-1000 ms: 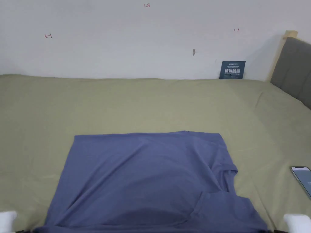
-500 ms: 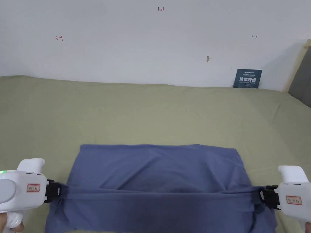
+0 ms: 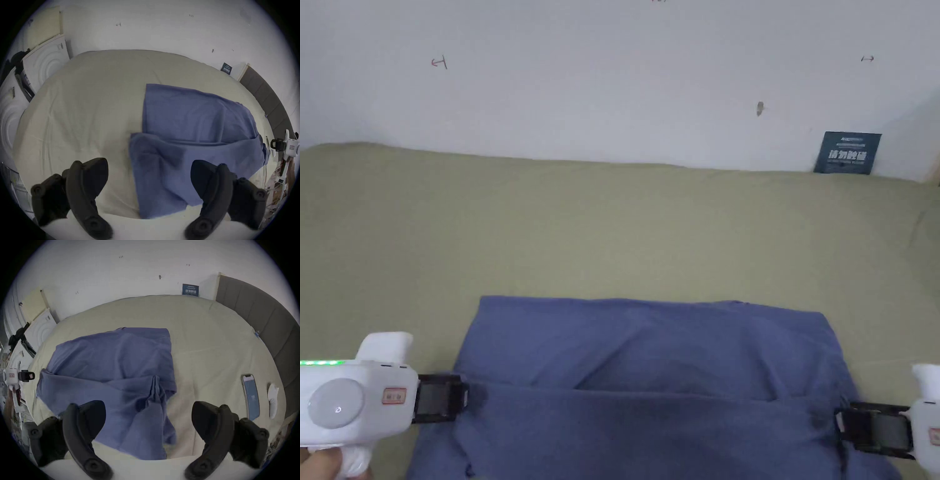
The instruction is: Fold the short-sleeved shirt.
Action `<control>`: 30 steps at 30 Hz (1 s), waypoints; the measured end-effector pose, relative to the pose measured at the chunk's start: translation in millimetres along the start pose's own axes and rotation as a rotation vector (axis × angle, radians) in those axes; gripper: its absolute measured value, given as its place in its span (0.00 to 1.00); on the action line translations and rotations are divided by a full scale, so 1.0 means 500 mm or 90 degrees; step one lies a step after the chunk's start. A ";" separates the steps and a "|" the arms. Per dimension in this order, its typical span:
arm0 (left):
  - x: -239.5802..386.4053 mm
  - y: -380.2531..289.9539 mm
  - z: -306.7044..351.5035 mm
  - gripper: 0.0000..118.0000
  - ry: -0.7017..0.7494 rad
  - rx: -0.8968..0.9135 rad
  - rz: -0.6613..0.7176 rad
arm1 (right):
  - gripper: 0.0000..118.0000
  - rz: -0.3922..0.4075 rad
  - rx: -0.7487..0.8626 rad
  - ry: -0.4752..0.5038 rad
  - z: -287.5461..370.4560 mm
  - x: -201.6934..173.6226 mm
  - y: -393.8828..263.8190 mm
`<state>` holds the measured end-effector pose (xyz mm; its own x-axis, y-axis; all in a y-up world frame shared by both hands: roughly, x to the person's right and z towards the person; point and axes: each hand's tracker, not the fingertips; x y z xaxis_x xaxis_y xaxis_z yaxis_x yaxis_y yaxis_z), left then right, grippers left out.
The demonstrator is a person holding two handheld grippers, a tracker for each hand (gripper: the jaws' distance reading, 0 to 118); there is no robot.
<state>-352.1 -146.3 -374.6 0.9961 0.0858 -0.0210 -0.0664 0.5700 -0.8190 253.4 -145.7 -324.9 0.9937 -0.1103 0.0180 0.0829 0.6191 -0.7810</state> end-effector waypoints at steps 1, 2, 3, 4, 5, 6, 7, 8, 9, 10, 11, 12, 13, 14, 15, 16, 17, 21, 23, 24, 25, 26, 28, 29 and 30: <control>-0.003 -0.014 0.021 0.91 0.007 0.008 -0.002 | 0.92 -0.015 0.012 0.009 0.023 0.000 -0.016; -0.009 -0.029 0.035 0.91 0.012 0.019 -0.002 | 0.92 -0.022 0.014 0.008 0.045 -0.002 -0.032; -0.016 -0.043 0.046 0.83 0.015 0.023 -0.003 | 0.88 -0.023 0.014 0.009 0.066 -0.004 -0.047; -0.018 -0.056 0.061 0.63 0.015 0.027 -0.003 | 0.77 -0.024 0.021 0.006 0.074 -0.015 -0.073; -0.021 -0.067 0.068 0.29 0.011 0.026 -0.001 | 0.52 -0.020 0.040 0.004 0.091 -0.019 -0.091; -0.021 -0.079 0.078 0.00 0.005 0.021 0.009 | 0.00 -0.019 0.042 -0.003 0.100 -0.026 -0.110; -0.035 -0.083 0.073 0.00 -0.009 0.016 0.014 | 0.00 -0.010 0.048 -0.021 0.110 -0.032 -0.135; -0.036 -0.087 0.075 0.00 -0.023 0.001 0.012 | 0.00 -0.017 0.050 -0.012 0.107 -0.022 -0.138; -0.036 -0.092 0.078 0.00 -0.029 0.001 0.017 | 0.00 -0.029 0.025 0.027 0.110 -0.018 -0.150; -0.027 -0.102 0.064 0.00 -0.033 -0.006 0.017 | 0.00 -0.032 0.025 0.024 0.112 -0.018 -0.162; -0.016 -0.114 0.042 0.01 -0.045 -0.018 0.015 | 0.00 -0.027 0.025 0.016 0.112 -0.021 -0.171; -0.010 -0.117 0.030 0.22 -0.049 -0.037 0.011 | 0.00 -0.034 -0.012 0.021 0.083 0.005 -0.176; -0.005 -0.118 0.015 0.54 -0.057 -0.052 0.005 | 0.00 -0.035 -0.015 0.020 0.074 0.013 -0.177; 0.000 -0.119 0.000 0.84 -0.056 -0.062 0.001 | 0.00 -0.039 -0.019 0.022 0.066 0.021 -0.176; 0.012 -0.122 0.000 0.95 -0.039 -0.068 -0.006 | 0.00 -0.047 -0.020 0.024 0.056 0.031 -0.173; 0.016 -0.122 -0.013 0.94 -0.014 -0.062 -0.007 | 0.00 -0.035 0.004 0.008 0.082 0.002 -0.186; 0.016 -0.119 -0.028 0.94 0.012 -0.058 -0.004 | 0.00 -0.034 0.001 0.007 0.077 0.000 -0.185; 0.022 -0.105 -0.060 0.71 0.037 -0.084 -0.007 | 0.00 -0.022 -0.003 0.002 0.072 -0.005 -0.185; 0.016 -0.105 -0.057 0.06 0.025 -0.068 -0.012 | 0.00 -0.021 -0.005 -0.001 0.063 -0.005 -0.183; 0.011 -0.106 -0.058 0.05 -0.003 -0.052 0.004 | 0.00 -0.022 -0.007 0.001 0.060 0.004 -0.180; 0.010 -0.107 -0.059 0.05 -0.024 -0.045 0.019 | 0.03 -0.022 -0.009 0.001 0.054 0.005 -0.178; 0.014 -0.107 -0.066 0.05 -0.004 -0.056 0.007 | 0.27 -0.022 -0.014 0.004 0.047 0.006 -0.175; 0.021 -0.107 -0.067 0.05 0.002 -0.058 -0.013 | 0.66 -0.022 -0.024 0.008 0.033 0.003 -0.164; 0.019 -0.107 -0.070 0.05 0.002 -0.058 -0.011 | 0.80 -0.024 -0.036 0.016 0.019 0.002 -0.161; 0.016 -0.107 -0.072 0.05 0.001 -0.061 -0.009 | 1.00 -0.021 -0.064 0.030 0.010 0.002 -0.158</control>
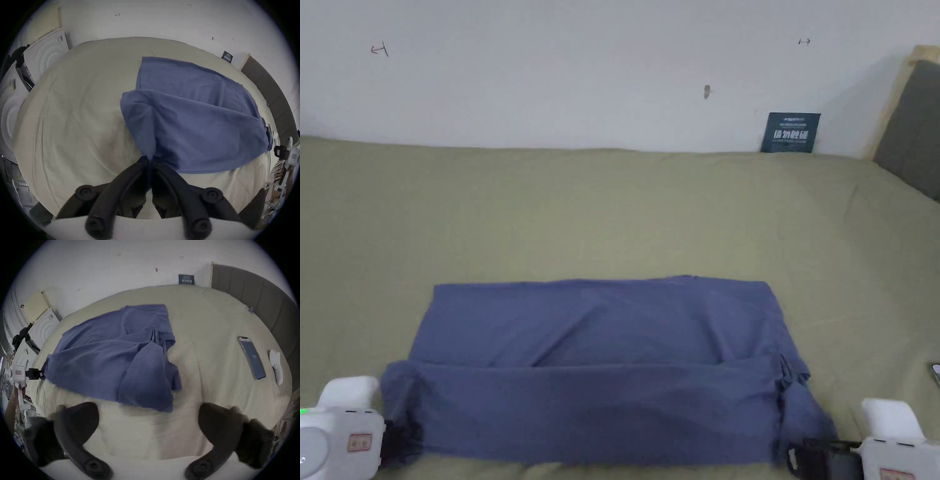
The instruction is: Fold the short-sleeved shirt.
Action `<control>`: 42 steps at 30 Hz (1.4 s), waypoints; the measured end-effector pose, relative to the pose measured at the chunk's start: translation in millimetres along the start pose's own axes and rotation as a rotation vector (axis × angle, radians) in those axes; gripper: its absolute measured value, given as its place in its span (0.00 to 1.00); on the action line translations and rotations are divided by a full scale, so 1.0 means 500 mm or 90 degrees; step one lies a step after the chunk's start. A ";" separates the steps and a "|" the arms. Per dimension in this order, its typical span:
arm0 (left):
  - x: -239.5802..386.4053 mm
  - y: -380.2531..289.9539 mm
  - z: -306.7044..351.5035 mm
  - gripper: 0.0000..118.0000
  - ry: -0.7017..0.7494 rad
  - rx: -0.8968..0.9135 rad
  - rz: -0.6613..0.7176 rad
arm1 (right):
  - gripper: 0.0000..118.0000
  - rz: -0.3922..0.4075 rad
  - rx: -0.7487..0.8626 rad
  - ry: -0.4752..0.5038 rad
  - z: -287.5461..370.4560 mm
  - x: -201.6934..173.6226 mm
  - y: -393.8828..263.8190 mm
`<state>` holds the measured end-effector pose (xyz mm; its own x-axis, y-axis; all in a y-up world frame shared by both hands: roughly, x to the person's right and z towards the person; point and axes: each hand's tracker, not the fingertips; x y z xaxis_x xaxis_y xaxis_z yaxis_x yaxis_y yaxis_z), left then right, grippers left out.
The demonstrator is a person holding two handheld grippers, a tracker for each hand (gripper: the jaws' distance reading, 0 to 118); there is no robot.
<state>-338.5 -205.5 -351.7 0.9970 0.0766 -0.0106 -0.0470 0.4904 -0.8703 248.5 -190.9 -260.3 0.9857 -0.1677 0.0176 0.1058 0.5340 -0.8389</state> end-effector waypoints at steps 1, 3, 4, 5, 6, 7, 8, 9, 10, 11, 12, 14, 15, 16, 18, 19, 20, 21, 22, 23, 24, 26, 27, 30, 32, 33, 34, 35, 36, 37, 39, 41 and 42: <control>0.026 -0.008 0.031 0.05 -0.002 0.000 0.004 | 0.95 0.002 0.016 0.002 -0.007 0.005 0.009; 0.035 -0.015 0.035 0.05 -0.001 0.002 0.001 | 0.93 -0.003 0.009 -0.012 -0.027 0.014 0.013; 0.025 -0.006 0.029 0.05 0.002 0.000 -0.003 | 0.92 0.001 0.006 -0.015 -0.038 0.016 0.017; 0.005 0.010 0.019 0.05 0.002 -0.001 -0.006 | 0.91 0.007 0.004 -0.022 -0.045 0.018 0.020; 0.004 0.010 0.018 0.05 0.003 -0.002 -0.008 | 0.76 0.017 0.005 -0.032 -0.049 0.001 0.025; 0.004 0.010 0.018 0.05 0.002 -0.003 -0.010 | 0.46 0.023 0.004 -0.035 -0.053 0.000 0.030; 0.002 0.009 0.017 0.05 0.001 -0.005 -0.011 | 0.12 0.022 0.002 -0.031 -0.057 0.001 0.032; -0.002 0.015 0.018 0.05 -0.002 -0.005 -0.012 | 0.06 0.022 0.017 -0.029 -0.056 0.000 0.030; -0.005 0.015 0.020 0.05 -0.003 -0.005 -0.012 | 0.06 0.022 0.015 -0.034 -0.048 -0.008 0.034; -0.008 0.015 0.022 0.05 -0.003 -0.005 -0.010 | 0.06 0.025 0.012 -0.033 -0.046 -0.011 0.038; -0.012 0.014 0.025 0.05 -0.004 -0.004 -0.009 | 0.06 0.030 0.021 -0.035 -0.040 -0.015 0.038; -0.015 0.014 0.034 0.05 0.023 0.006 -0.019 | 0.06 0.028 0.036 -0.034 -0.015 -0.007 0.029; -0.020 0.013 0.038 0.05 0.016 0.006 -0.018 | 0.06 0.021 0.040 -0.028 -0.006 -0.003 0.027; -0.027 0.011 0.046 0.05 -0.003 0.005 -0.004 | 0.06 0.017 0.044 -0.027 0.002 -0.002 0.024; -0.027 0.007 0.057 0.04 -0.020 0.004 0.009 | 0.06 0.021 0.048 -0.030 0.018 -0.010 0.016; -0.024 0.004 0.060 0.04 -0.011 0.016 0.001 | 0.06 0.026 0.050 -0.030 0.024 -0.014 0.011; -0.024 0.003 0.061 0.04 -0.007 0.020 -0.005 | 0.06 0.029 0.054 -0.032 0.028 -0.016 0.008; -0.018 0.002 0.065 0.04 -0.005 0.016 -0.004 | 0.06 0.030 0.049 -0.031 0.031 -0.017 0.007; -0.020 0.001 0.067 0.04 -0.009 0.015 -0.001 | 0.05 0.026 0.049 -0.031 0.032 -0.014 0.006; -0.021 -0.002 0.071 0.04 -0.010 0.016 0.000 | 0.06 0.023 0.051 -0.030 0.036 -0.013 0.004; -0.021 -0.005 0.075 0.04 -0.008 0.016 -0.003 | 0.06 0.021 0.054 -0.028 0.042 -0.013 0.002; -0.017 -0.012 0.086 0.04 -0.005 0.019 -0.010 | 0.06 0.019 0.056 -0.027 0.053 -0.013 -0.003; -0.020 -0.016 0.092 0.04 -0.005 0.019 -0.008 | 0.06 0.019 0.057 -0.027 0.061 -0.013 -0.009; -0.030 -0.039 0.110 0.04 -0.013 0.018 0.001 | 0.06 0.018 0.058 -0.024 0.083 -0.006 -0.034; -0.035 -0.062 0.124 0.04 -0.015 0.015 0.003 | 0.06 0.012 0.056 -0.019 0.099 -0.002 -0.056; -0.036 -0.075 0.131 0.04 -0.018 0.011 0.004 | 0.06 0.013 0.054 -0.019 0.108 -0.004 -0.070; -0.038 -0.093 0.141 0.04 -0.019 0.011 0.004 | 0.06 0.015 0.054 -0.020 0.120 -0.007 -0.087; -0.039 -0.106 0.149 0.04 -0.021 0.007 0.004 | 0.06 0.015 0.053 -0.020 0.127 -0.006 -0.099; -0.042 -0.126 0.160 0.04 -0.021 0.006 0.007 | 0.06 0.012 0.049 -0.017 0.137 -0.005 -0.115; -0.045 -0.142 0.168 0.04 -0.023 0.006 0.008 | 0.06 0.009 0.045 -0.012 0.145 -0.005 -0.131; -0.051 -0.169 0.186 0.04 -0.025 0.005 0.013 | 0.06 0.005 0.039 -0.005 0.159 -0.005 -0.160; -0.055 -0.191 0.202 0.04 -0.027 0.002 0.016 | 0.06 0.006 0.036 -0.005 0.172 -0.006 -0.182; -0.056 -0.200 0.209 0.04 -0.027 0.001 0.016 | 0.06 0.005 0.034 -0.004 0.176 -0.005 -0.191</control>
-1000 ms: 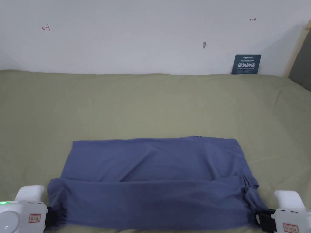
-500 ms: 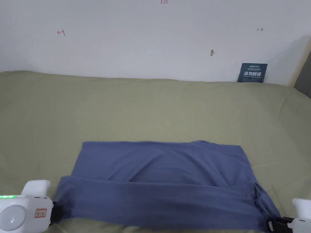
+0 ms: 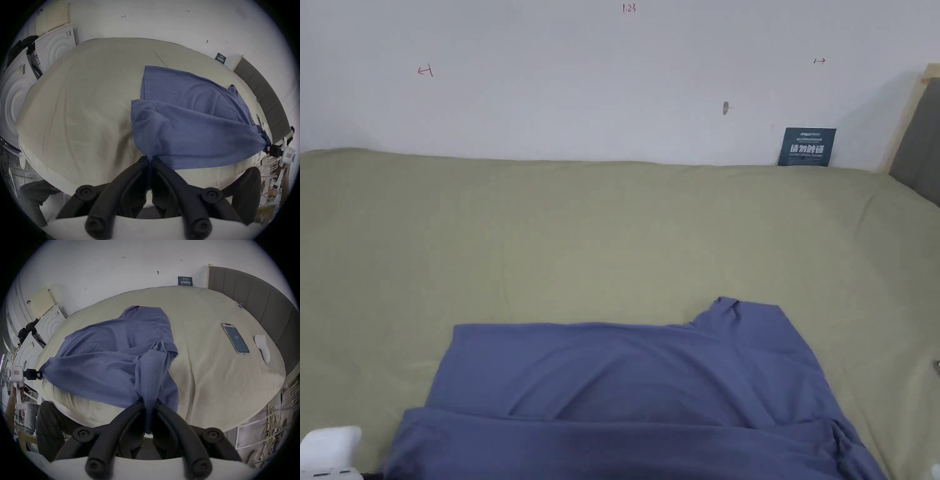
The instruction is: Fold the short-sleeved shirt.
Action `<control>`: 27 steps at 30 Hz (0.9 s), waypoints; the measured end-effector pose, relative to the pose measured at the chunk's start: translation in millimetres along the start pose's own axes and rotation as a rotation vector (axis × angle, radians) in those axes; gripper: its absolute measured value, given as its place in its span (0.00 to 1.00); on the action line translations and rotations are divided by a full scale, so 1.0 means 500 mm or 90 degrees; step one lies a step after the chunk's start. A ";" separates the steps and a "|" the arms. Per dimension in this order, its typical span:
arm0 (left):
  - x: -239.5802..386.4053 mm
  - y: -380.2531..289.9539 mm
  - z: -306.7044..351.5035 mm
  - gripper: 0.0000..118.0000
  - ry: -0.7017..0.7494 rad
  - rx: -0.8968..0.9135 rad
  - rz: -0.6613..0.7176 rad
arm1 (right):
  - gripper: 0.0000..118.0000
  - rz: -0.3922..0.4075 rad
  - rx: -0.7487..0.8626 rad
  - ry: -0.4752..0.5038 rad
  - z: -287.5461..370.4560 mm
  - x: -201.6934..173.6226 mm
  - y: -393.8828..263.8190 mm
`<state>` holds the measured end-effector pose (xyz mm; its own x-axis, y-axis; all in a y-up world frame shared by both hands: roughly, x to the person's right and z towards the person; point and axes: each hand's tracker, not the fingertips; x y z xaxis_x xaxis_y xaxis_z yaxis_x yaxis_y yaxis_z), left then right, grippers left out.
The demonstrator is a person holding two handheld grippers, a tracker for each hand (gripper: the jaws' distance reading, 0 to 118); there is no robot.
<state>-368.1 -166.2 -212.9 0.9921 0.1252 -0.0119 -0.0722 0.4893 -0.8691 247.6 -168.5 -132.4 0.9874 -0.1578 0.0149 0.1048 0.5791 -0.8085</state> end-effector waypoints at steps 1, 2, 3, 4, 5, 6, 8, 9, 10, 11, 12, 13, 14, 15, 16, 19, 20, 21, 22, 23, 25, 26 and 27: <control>-0.002 -0.008 0.005 0.04 -0.002 0.001 0.002 | 0.06 -0.001 -0.001 0.001 0.003 0.000 -0.006; -0.003 -0.013 0.007 0.04 -0.005 -0.002 0.005 | 0.06 0.000 -0.002 0.001 0.005 0.000 -0.010; -0.003 -0.016 0.005 0.04 -0.006 -0.006 0.006 | 0.06 0.001 -0.001 0.000 0.006 -0.001 -0.012; -0.003 -0.022 0.003 0.04 -0.006 -0.007 0.006 | 0.06 0.000 0.001 0.000 0.006 -0.002 -0.011; -0.002 -0.023 0.001 0.04 -0.005 -0.008 0.005 | 0.06 -0.001 0.002 0.000 0.003 -0.002 -0.009; -0.001 -0.025 -0.002 0.04 -0.006 -0.009 0.004 | 0.06 -0.004 0.005 -0.001 0.001 -0.004 -0.007; 0.002 -0.022 -0.002 0.22 -0.011 -0.006 0.000 | 0.27 -0.009 0.010 0.002 -0.002 -0.005 -0.001; 0.003 -0.020 0.000 0.59 -0.014 -0.002 -0.003 | 0.66 -0.014 0.014 -0.001 -0.002 -0.007 0.004; 0.004 -0.012 0.004 0.84 -0.010 0.001 -0.004 | 0.93 -0.016 0.016 -0.005 -0.001 -0.007 0.013; 0.005 -0.005 0.004 0.92 0.002 0.004 -0.009 | 0.99 -0.017 0.019 -0.005 0.000 -0.007 0.019; 0.008 0.005 0.009 0.91 0.013 0.017 -0.010 | 0.95 -0.017 0.038 -0.006 0.003 -0.007 0.028; 0.009 0.021 0.014 0.91 0.014 0.027 -0.014 | 0.96 -0.014 0.088 -0.016 0.023 -0.008 0.045; 0.011 0.036 0.016 0.90 0.016 0.027 -0.013 | 0.96 -0.015 0.065 -0.014 0.026 -0.013 0.061; 0.010 0.057 0.011 0.87 0.016 0.027 -0.012 | 0.96 -0.017 0.067 -0.012 0.026 -0.016 0.081; 0.011 0.080 0.006 0.87 0.009 0.032 -0.008 | 0.96 -0.018 0.080 -0.007 0.009 -0.014 0.093; 0.023 0.147 -0.022 0.57 0.012 0.053 -0.008 | 0.77 -0.013 0.100 -0.025 -0.015 -0.019 0.151; 0.028 0.168 -0.036 0.24 0.015 0.059 -0.012 | 0.47 -0.015 0.100 -0.023 -0.027 -0.014 0.170; 0.032 0.194 -0.057 0.00 0.018 0.060 -0.013 | 0.00 -0.020 0.108 -0.033 -0.046 -0.017 0.190; 0.037 0.227 -0.077 0.00 0.012 0.061 -0.010 | 0.00 -0.022 0.122 -0.054 -0.061 -0.020 0.211; 0.042 0.252 -0.095 0.00 0.006 0.055 -0.011 | 0.00 -0.020 0.112 -0.046 -0.074 -0.020 0.231; 0.055 0.310 -0.145 0.00 0.023 0.048 -0.023 | 0.00 -0.019 0.105 -0.038 -0.101 -0.010 0.261; 0.059 0.331 -0.165 0.00 0.032 0.051 -0.030 | 0.00 -0.014 0.100 -0.044 -0.113 -0.011 0.273; 0.060 0.350 -0.189 0.04 0.036 0.048 -0.034 | 0.00 -0.009 0.098 -0.042 -0.128 -0.007 0.282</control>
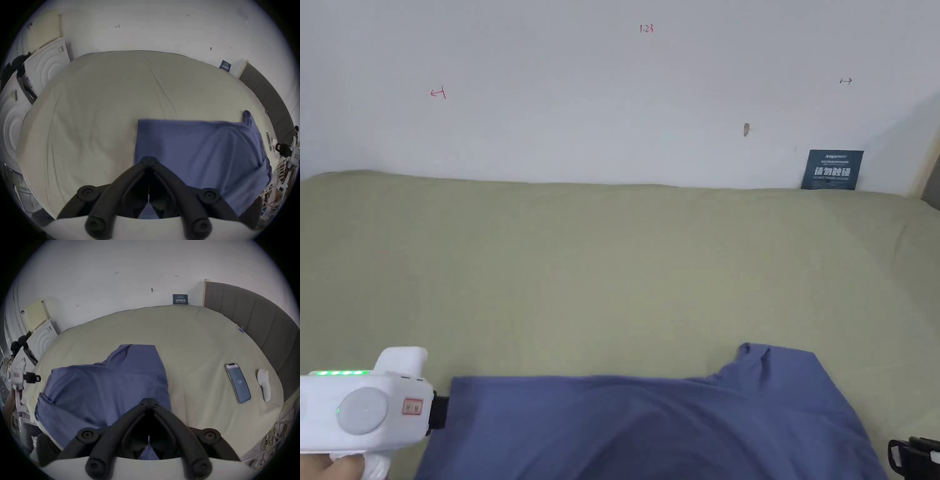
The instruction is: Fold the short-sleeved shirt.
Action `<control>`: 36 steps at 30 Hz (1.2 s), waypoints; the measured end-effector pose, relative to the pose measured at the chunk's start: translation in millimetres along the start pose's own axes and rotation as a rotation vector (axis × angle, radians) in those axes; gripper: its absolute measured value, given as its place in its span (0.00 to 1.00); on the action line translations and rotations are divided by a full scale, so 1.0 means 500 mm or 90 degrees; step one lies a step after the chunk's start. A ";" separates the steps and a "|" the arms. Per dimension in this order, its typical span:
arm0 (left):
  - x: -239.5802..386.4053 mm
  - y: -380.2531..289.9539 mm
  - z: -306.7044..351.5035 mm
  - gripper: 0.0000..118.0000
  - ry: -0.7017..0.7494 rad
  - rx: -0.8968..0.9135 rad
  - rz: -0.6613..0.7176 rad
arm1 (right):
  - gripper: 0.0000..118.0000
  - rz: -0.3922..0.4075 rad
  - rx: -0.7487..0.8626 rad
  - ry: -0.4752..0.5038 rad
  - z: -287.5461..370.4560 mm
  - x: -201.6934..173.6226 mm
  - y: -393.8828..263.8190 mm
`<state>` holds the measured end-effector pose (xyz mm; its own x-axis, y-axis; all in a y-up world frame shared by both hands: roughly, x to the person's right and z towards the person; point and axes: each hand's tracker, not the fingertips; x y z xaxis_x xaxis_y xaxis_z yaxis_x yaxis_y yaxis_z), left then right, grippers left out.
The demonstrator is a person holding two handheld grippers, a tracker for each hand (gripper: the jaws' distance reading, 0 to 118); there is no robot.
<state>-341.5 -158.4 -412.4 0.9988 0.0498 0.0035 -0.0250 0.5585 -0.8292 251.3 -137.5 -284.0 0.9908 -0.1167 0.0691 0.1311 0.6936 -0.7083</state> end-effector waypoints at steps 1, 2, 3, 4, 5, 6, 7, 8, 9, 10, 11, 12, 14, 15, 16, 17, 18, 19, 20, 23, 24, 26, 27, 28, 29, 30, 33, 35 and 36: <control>-0.002 0.021 -0.023 0.15 -0.001 -0.001 0.005 | 0.00 0.004 -0.005 0.000 -0.014 0.007 0.003; -0.001 0.034 -0.043 0.38 -0.003 0.006 0.011 | 0.00 0.007 -0.007 0.000 -0.024 0.010 0.006; 0.005 0.049 -0.068 0.79 0.011 0.005 0.012 | 0.00 0.009 -0.011 0.001 -0.037 0.014 0.010; 0.010 0.058 -0.093 0.95 0.043 -0.022 0.000 | 0.00 0.008 -0.016 0.001 -0.047 0.018 0.011; 0.014 0.064 -0.112 0.96 0.051 -0.029 -0.012 | 0.00 0.010 -0.021 0.000 -0.061 0.019 0.012; 0.018 0.071 -0.130 0.96 0.054 -0.028 -0.029 | 0.00 0.012 -0.027 -0.001 -0.072 0.023 0.012; 0.023 0.071 -0.148 0.96 0.060 -0.033 -0.028 | 0.00 0.014 -0.033 -0.003 -0.082 0.027 0.013; 0.028 0.070 -0.162 0.96 0.073 -0.040 -0.031 | 0.00 0.015 -0.038 -0.004 -0.090 0.030 0.013; 0.029 0.070 -0.175 0.95 0.075 -0.043 -0.029 | 0.00 0.019 -0.045 -0.008 -0.102 0.027 0.014; 0.029 0.070 -0.183 0.94 0.072 -0.048 -0.026 | 0.00 0.022 -0.048 -0.011 -0.110 0.028 0.015; 0.029 0.070 -0.187 0.93 0.065 -0.059 -0.027 | 0.00 0.027 -0.053 -0.013 -0.117 0.031 0.017; 0.030 0.067 -0.189 0.88 0.066 -0.063 -0.032 | 0.00 0.030 -0.057 -0.017 -0.125 0.035 0.020; 0.030 0.072 -0.175 0.66 0.058 -0.070 -0.028 | 0.00 0.037 -0.064 -0.022 -0.142 0.034 0.034; 0.033 0.075 -0.162 0.39 0.042 -0.064 -0.020 | 0.00 0.039 -0.068 -0.026 -0.151 0.035 0.042; 0.047 0.071 -0.141 0.14 0.060 -0.053 -0.033 | 0.00 0.045 -0.067 -0.035 -0.161 0.034 0.051; 0.049 0.072 -0.134 0.04 0.043 -0.050 -0.047 | 0.01 0.049 -0.062 -0.040 -0.169 0.035 0.058; 0.052 0.071 -0.128 0.04 0.019 -0.051 -0.047 | 0.09 0.055 -0.058 -0.044 -0.180 0.034 0.069; 0.057 0.069 -0.123 0.04 -0.004 -0.063 -0.041 | 0.09 0.055 -0.060 -0.047 -0.192 0.034 0.081; 0.066 0.062 -0.119 0.04 0.020 -0.065 -0.047 | 0.14 0.052 -0.065 -0.046 -0.203 0.035 0.092; 0.072 0.055 -0.112 0.04 0.026 -0.058 -0.048 | 0.98 0.038 -0.115 -0.038 -0.256 0.035 0.107; 0.066 0.059 -0.121 0.04 0.020 -0.060 -0.031 | 0.96 0.037 -0.089 -0.052 -0.269 0.038 0.112; 0.067 0.056 -0.116 0.04 0.016 -0.057 -0.020 | 0.94 0.054 -0.147 -0.059 -0.304 0.040 0.114; 0.070 0.054 -0.112 0.04 0.016 -0.057 -0.021 | 0.94 0.058 -0.148 -0.074 -0.322 0.043 0.115; 0.065 0.056 -0.118 0.04 0.017 -0.055 -0.021 | 0.93 0.057 -0.149 -0.078 -0.335 0.047 0.116; 0.068 0.055 -0.115 0.04 0.018 -0.053 -0.021 | 0.91 0.054 -0.156 -0.079 -0.338 0.044 0.117; 0.071 0.054 -0.112 0.04 0.020 -0.052 -0.021 | 0.73 0.050 -0.170 -0.077 -0.342 0.047 0.116; 0.060 0.058 -0.114 0.04 0.021 -0.047 -0.021 | 0.03 0.046 -0.120 -0.052 -0.300 0.036 0.115; 0.060 0.059 -0.097 0.04 0.019 -0.038 -0.028 | 0.00 0.045 -0.066 -0.043 -0.262 0.031 0.118; 0.049 0.064 -0.092 0.04 0.015 -0.028 -0.031 | 0.00 0.046 -0.080 -0.036 -0.246 0.028 0.124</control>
<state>-315.8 -177.5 -464.6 0.9995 0.0027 0.0317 0.0256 0.5224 -0.8523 269.0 -183.6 -413.5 0.9983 -0.0266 0.0520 0.0574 0.6043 -0.7947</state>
